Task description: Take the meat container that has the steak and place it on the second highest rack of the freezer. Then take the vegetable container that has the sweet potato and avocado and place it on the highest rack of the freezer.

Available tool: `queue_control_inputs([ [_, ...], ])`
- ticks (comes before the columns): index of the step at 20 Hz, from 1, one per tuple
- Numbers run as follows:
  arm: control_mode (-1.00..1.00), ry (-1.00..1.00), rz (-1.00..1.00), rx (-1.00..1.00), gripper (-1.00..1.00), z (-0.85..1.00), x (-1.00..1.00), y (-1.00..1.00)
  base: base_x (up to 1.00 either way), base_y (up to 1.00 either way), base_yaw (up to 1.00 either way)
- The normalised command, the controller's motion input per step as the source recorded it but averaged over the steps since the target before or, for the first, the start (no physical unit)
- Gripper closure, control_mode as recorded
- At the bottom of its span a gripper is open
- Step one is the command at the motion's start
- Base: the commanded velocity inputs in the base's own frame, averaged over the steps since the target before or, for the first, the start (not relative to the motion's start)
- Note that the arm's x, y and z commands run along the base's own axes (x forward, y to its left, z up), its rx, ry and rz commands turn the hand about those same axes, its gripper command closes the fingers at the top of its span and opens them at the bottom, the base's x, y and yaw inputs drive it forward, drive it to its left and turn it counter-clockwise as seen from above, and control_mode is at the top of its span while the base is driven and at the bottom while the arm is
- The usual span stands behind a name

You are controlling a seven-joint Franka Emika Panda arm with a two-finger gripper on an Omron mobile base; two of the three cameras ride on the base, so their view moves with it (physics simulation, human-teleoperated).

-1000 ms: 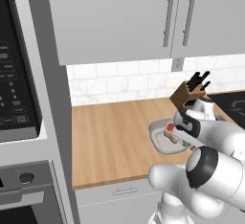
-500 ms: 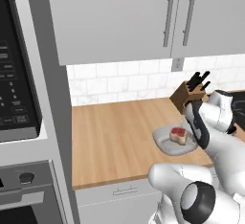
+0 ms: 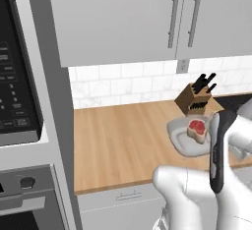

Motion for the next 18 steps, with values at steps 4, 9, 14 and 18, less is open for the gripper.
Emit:
queue_control_inputs([
  [4, -1.00, -0.22, -0.17, 0.00, 1.00, 0.79, -0.52, 0.08, 0.00, 0.00, 0.00],
  [9, -1.00, -0.01, -0.09, 0.01, 1.00, 0.89, -0.23, 0.34, 0.00, 0.00, 0.00],
  [14, -1.00, 0.00, -0.01, 0.09, 1.00, 0.78, -0.46, 0.22, 0.00, 0.00, 0.00],
  [18, -1.00, 0.00, -0.04, 0.08, 1.00, 0.32, -0.72, 0.27, 0.00, 0.00, 0.00],
])
